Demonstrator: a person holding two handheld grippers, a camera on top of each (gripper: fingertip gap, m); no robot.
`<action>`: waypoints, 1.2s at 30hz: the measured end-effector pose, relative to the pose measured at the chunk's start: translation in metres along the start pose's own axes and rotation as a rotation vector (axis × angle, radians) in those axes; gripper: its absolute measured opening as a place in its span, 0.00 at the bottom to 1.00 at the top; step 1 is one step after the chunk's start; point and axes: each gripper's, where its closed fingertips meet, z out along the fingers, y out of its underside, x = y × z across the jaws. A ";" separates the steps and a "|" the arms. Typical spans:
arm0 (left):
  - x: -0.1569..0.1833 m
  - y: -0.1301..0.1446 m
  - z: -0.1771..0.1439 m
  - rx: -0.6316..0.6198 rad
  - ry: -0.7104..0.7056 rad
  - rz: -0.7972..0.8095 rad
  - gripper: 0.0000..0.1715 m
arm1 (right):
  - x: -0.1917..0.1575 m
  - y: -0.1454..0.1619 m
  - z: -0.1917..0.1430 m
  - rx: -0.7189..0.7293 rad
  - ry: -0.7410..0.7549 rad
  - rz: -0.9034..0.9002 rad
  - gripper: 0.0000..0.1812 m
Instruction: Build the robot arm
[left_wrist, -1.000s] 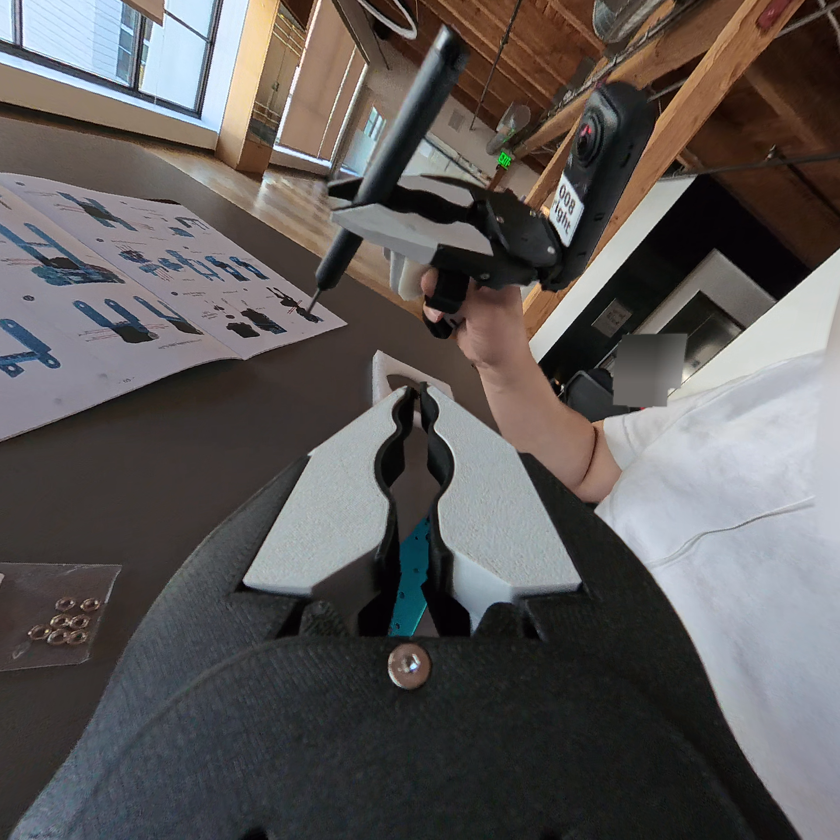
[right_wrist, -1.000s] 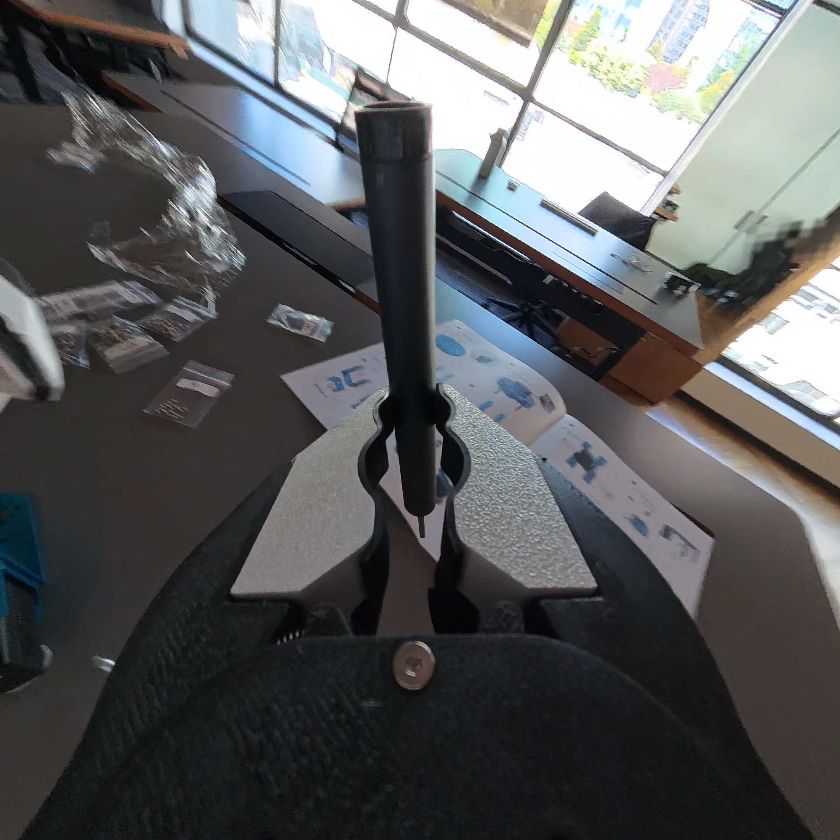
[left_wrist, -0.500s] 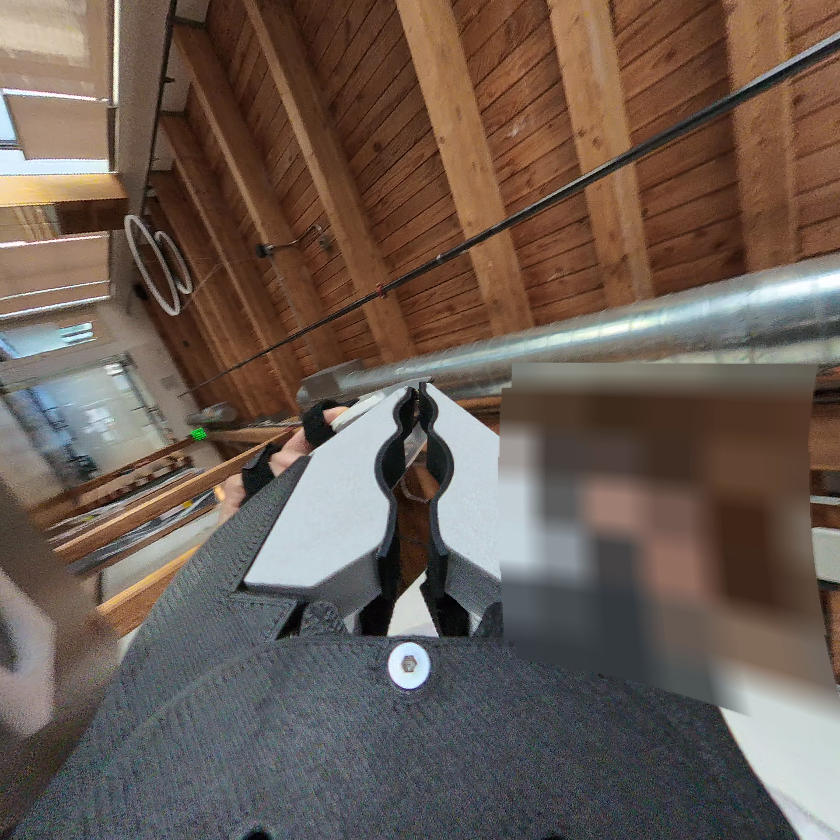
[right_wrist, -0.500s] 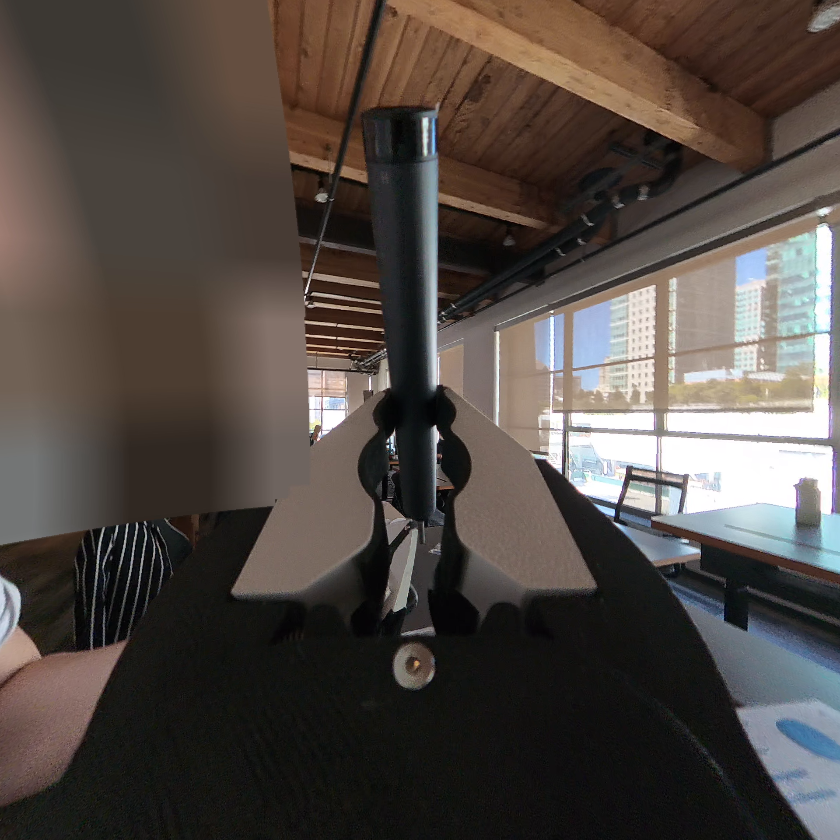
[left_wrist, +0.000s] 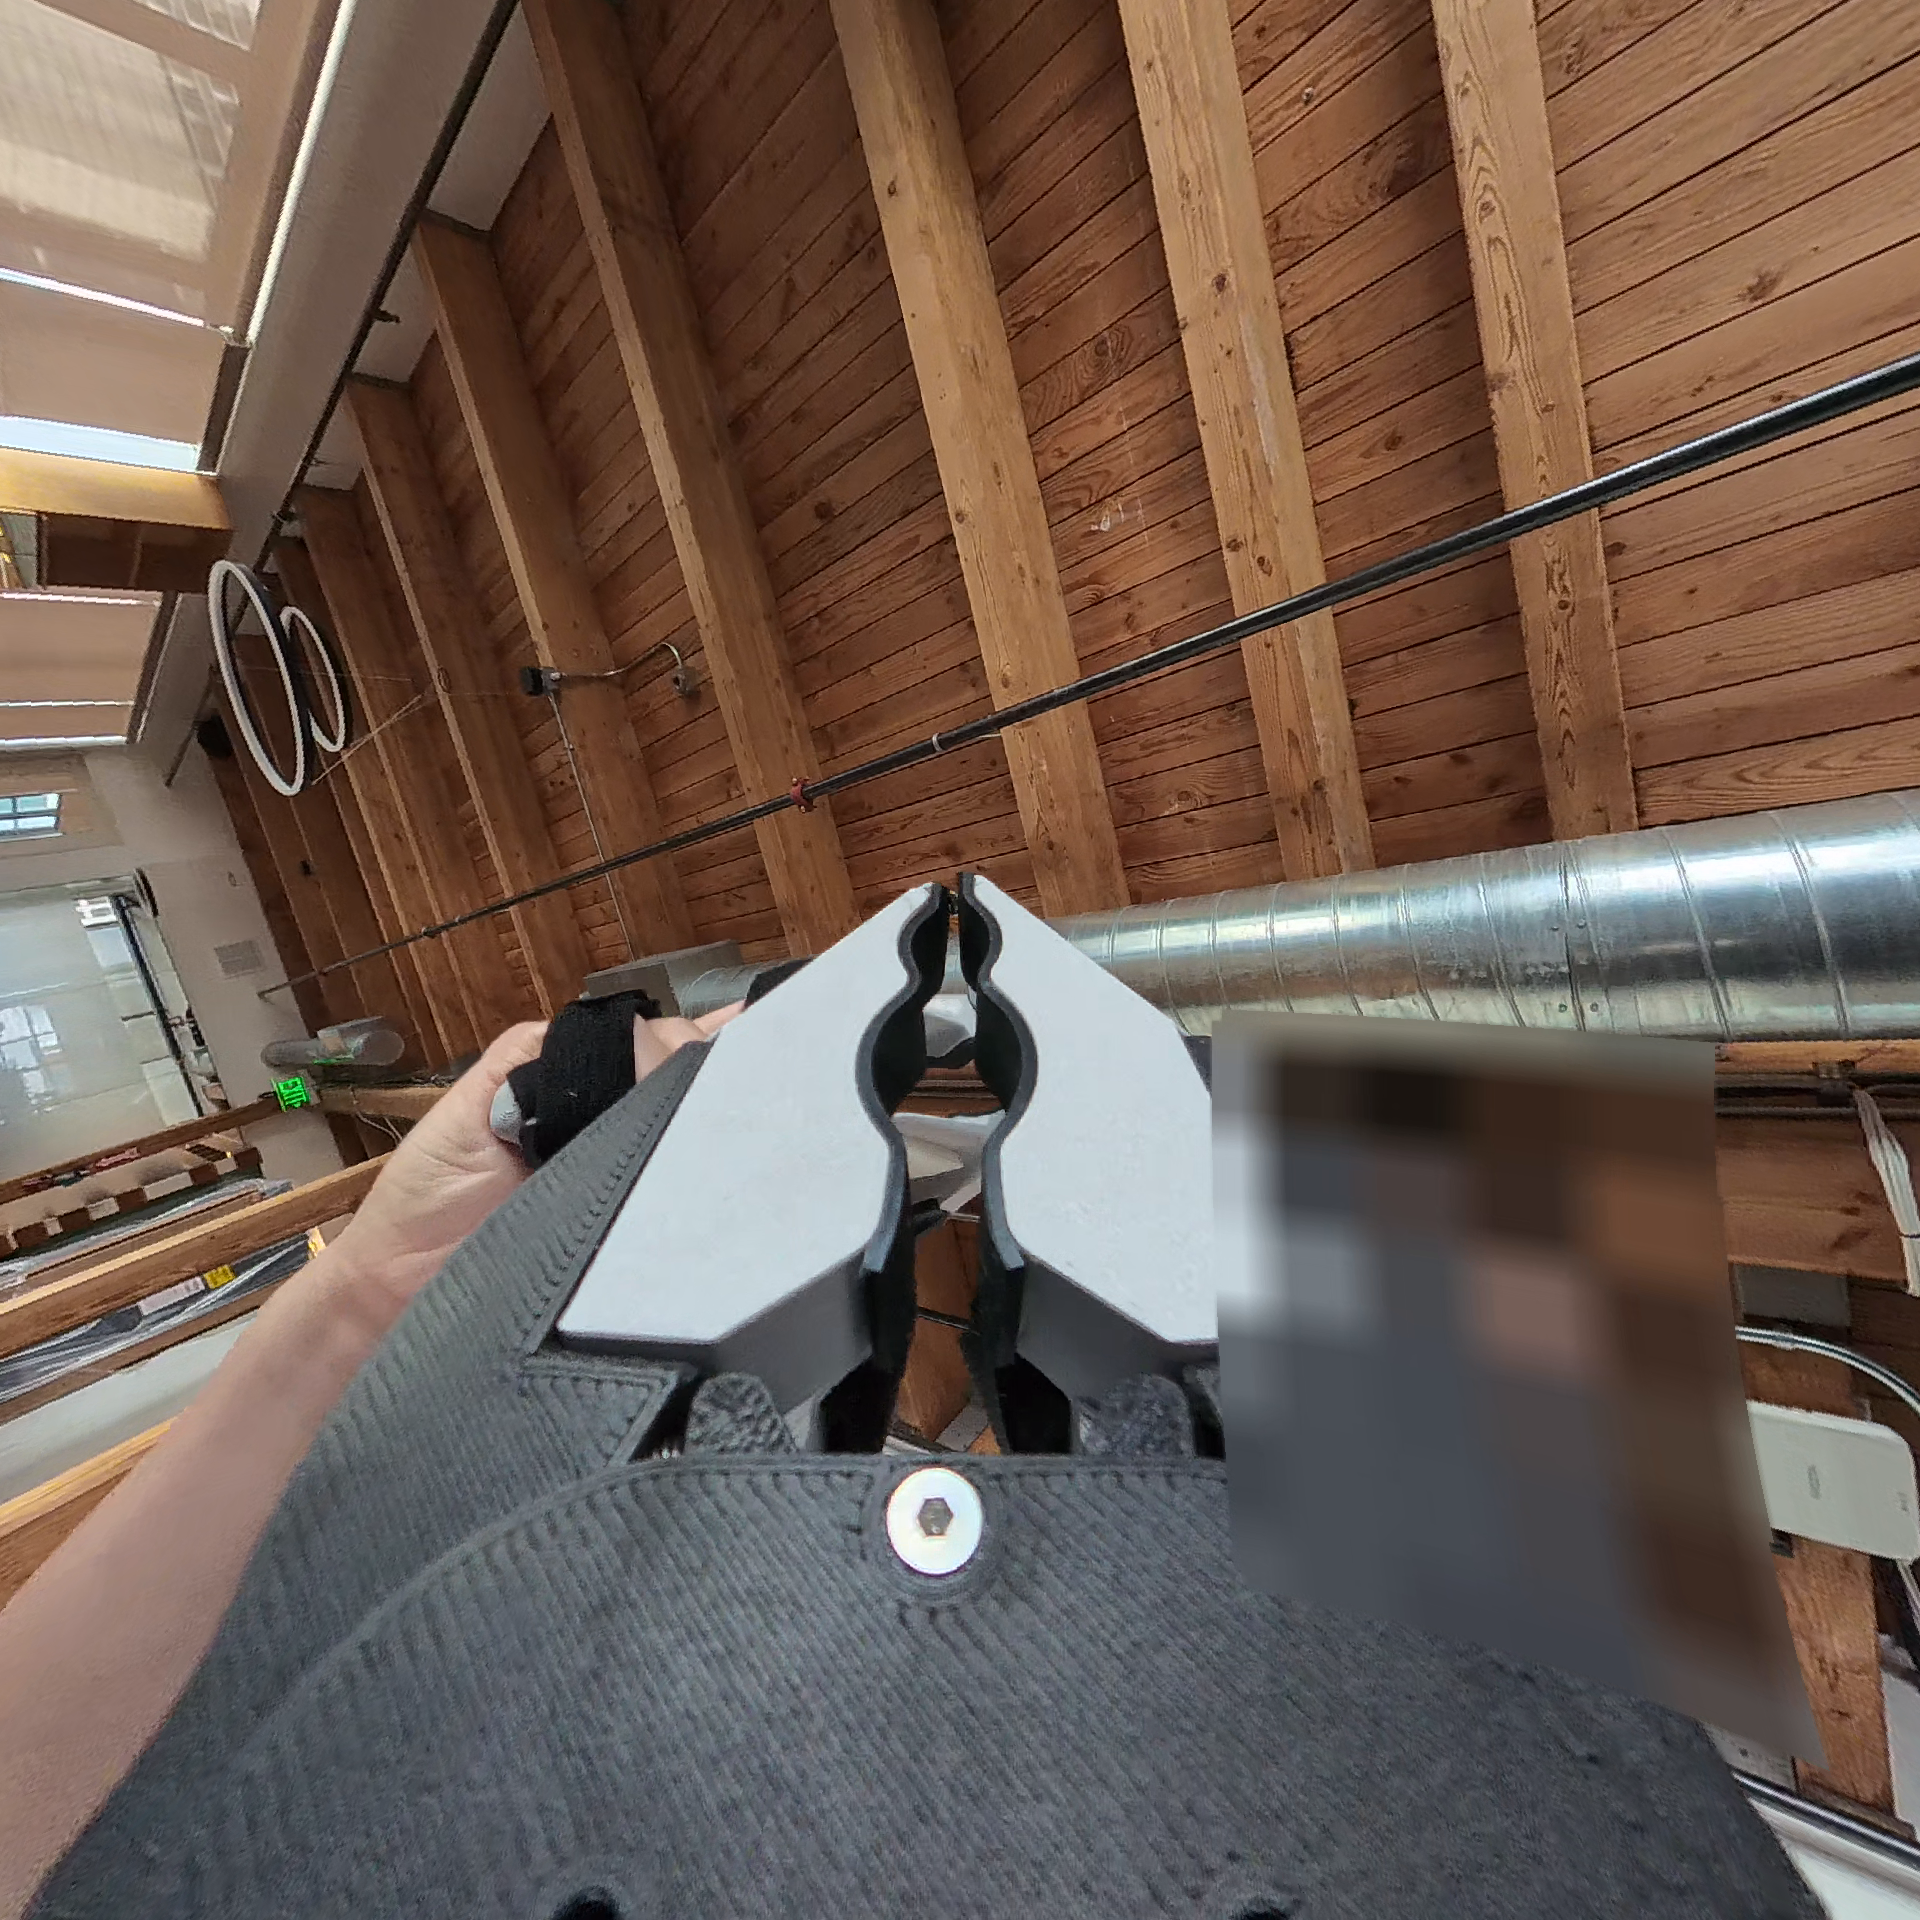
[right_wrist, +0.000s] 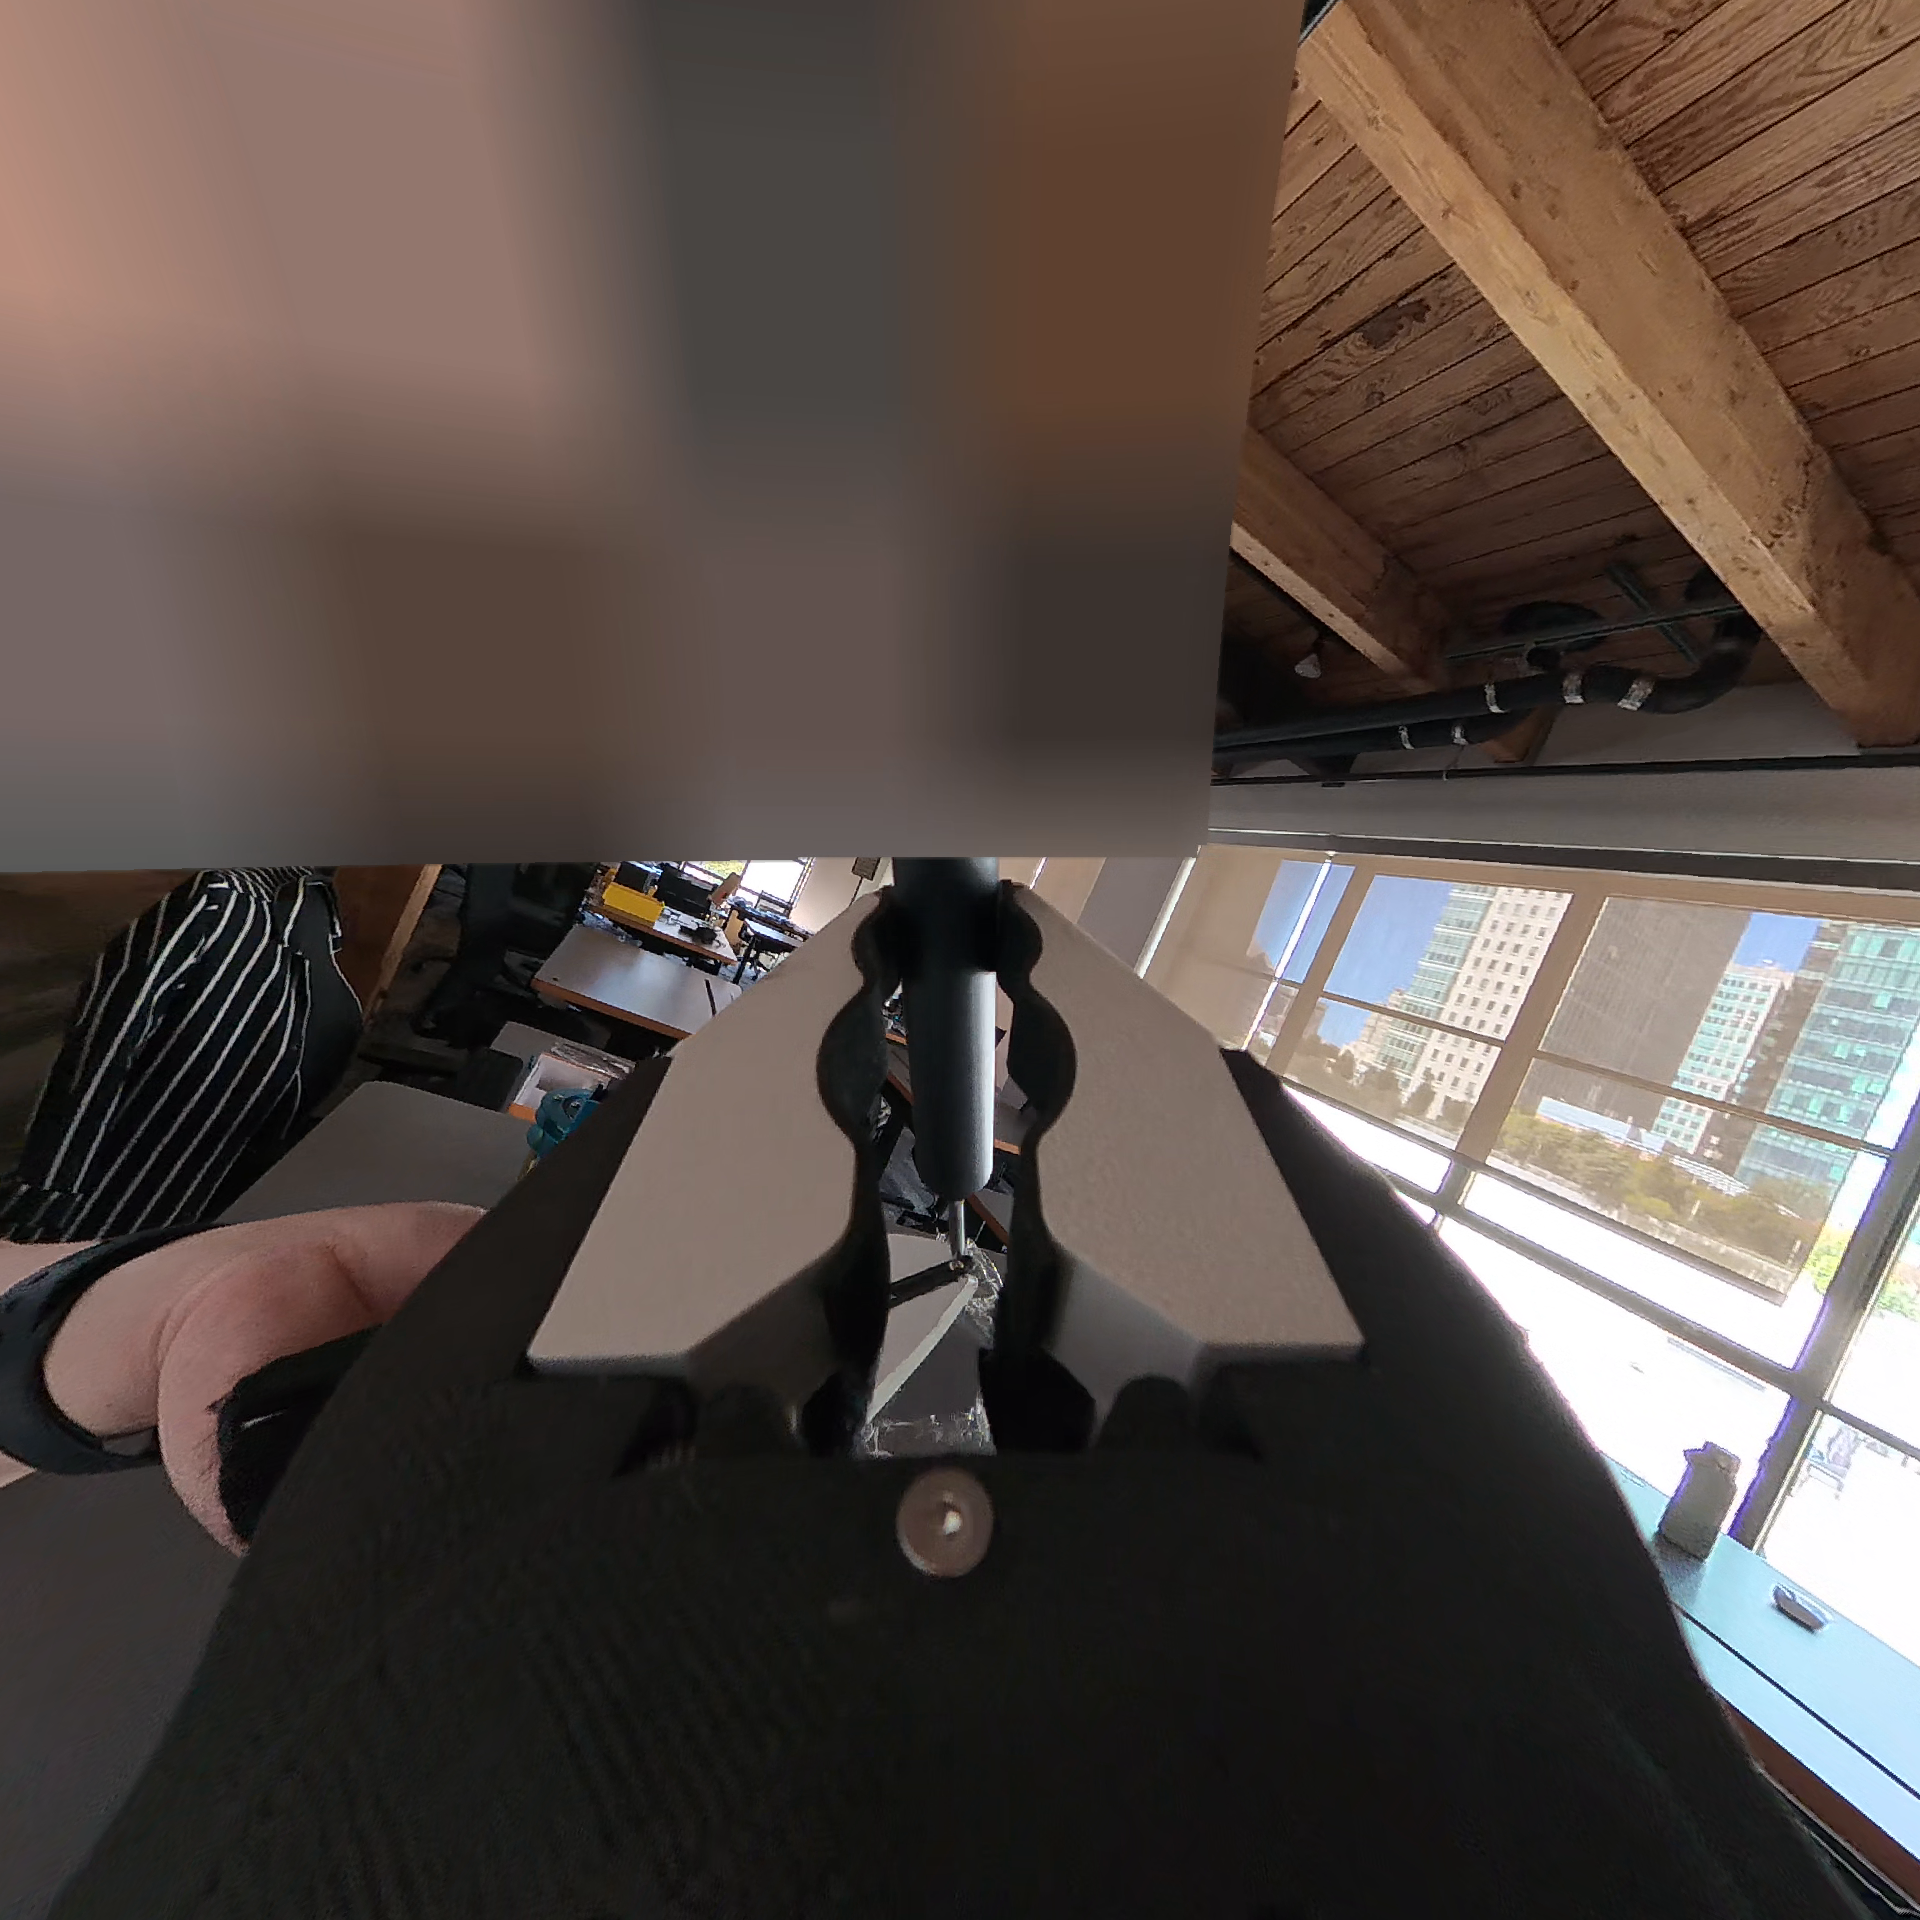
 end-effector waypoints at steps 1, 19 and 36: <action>0.000 0.000 0.000 0.001 0.005 -0.004 0.00 | 0.000 0.000 0.000 0.001 -0.003 0.000 0.09; 0.001 -0.002 -0.004 0.029 0.054 -0.063 0.00 | 0.000 0.005 0.002 -0.026 -0.029 0.042 0.09; -0.002 0.004 -0.009 -0.003 -0.002 -0.056 0.00 | -0.023 0.000 -0.004 -0.091 -0.235 -0.051 0.09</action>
